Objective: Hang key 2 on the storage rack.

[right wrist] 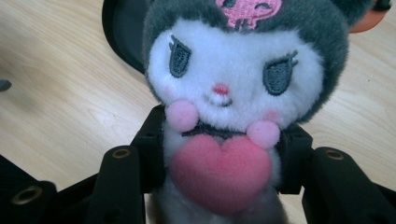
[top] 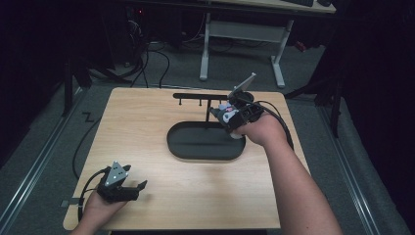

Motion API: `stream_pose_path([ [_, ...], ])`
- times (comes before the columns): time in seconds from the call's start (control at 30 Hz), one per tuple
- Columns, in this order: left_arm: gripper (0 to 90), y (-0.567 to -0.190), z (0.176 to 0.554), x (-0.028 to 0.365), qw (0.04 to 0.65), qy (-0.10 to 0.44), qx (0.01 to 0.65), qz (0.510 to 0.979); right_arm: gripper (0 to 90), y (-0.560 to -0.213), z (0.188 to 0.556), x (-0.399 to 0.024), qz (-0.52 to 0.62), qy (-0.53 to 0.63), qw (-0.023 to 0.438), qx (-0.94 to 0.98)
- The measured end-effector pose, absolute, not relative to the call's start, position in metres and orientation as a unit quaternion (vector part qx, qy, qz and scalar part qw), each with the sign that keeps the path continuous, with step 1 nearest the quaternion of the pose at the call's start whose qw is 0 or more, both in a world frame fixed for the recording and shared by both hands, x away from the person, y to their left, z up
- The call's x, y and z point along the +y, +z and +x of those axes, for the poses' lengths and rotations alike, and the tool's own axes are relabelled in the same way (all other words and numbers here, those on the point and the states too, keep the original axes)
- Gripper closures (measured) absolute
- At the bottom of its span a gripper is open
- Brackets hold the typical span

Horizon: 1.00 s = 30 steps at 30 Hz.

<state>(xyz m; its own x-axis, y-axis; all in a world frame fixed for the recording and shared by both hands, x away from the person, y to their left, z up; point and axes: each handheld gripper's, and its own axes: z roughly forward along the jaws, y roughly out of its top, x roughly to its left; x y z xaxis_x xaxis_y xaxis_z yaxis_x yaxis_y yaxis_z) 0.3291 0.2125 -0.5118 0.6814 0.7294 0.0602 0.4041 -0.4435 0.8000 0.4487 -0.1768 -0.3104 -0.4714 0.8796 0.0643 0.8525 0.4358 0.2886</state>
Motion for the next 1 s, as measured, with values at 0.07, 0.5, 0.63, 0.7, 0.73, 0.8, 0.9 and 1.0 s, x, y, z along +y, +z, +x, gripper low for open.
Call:
stream_pose_path([
  [0.07, 18.3, -0.512, 0.329, 0.213, 0.401, 0.204, 0.343, 0.824, 49.2, -0.308, 0.452, -0.174, 0.513, 0.139, 0.051, 0.846],
  [0.5, 18.6, -0.511, 0.329, 0.215, 0.403, 0.205, 0.344, 0.823, 49.0, -0.304, 0.479, -0.166, 0.532, 0.150, 0.091, 0.829],
  [0.63, 19.2, -0.512, 0.329, 0.213, 0.399, 0.202, 0.340, 0.827, 48.8, -0.319, 0.475, -0.177, 0.540, 0.141, 0.094, 0.824],
  [0.7, 19.5, -0.513, 0.328, 0.211, 0.395, 0.203, 0.335, 0.831, 48.8, -0.327, 0.471, -0.181, 0.542, 0.134, 0.083, 0.826],
  [0.73, 19.5, -0.513, 0.328, 0.210, 0.396, 0.204, 0.334, 0.831, 48.8, -0.330, 0.469, -0.182, 0.541, 0.135, 0.081, 0.826],
  [0.8, 19.6, -0.513, 0.327, 0.209, 0.394, 0.204, 0.332, 0.833, 48.7, -0.339, 0.467, -0.184, 0.542, 0.136, 0.075, 0.826],
  [0.9, 19.9, -0.514, 0.326, 0.209, 0.391, 0.204, 0.331, 0.834, 48.3, -0.355, 0.467, -0.185, 0.542, 0.133, 0.069, 0.827],
  [1.0, 20.0, -0.514, 0.326, 0.210, 0.391, 0.204, 0.333, 0.833, 48.0, -0.371, 0.471, -0.182, 0.542, 0.131, 0.067, 0.827],
])
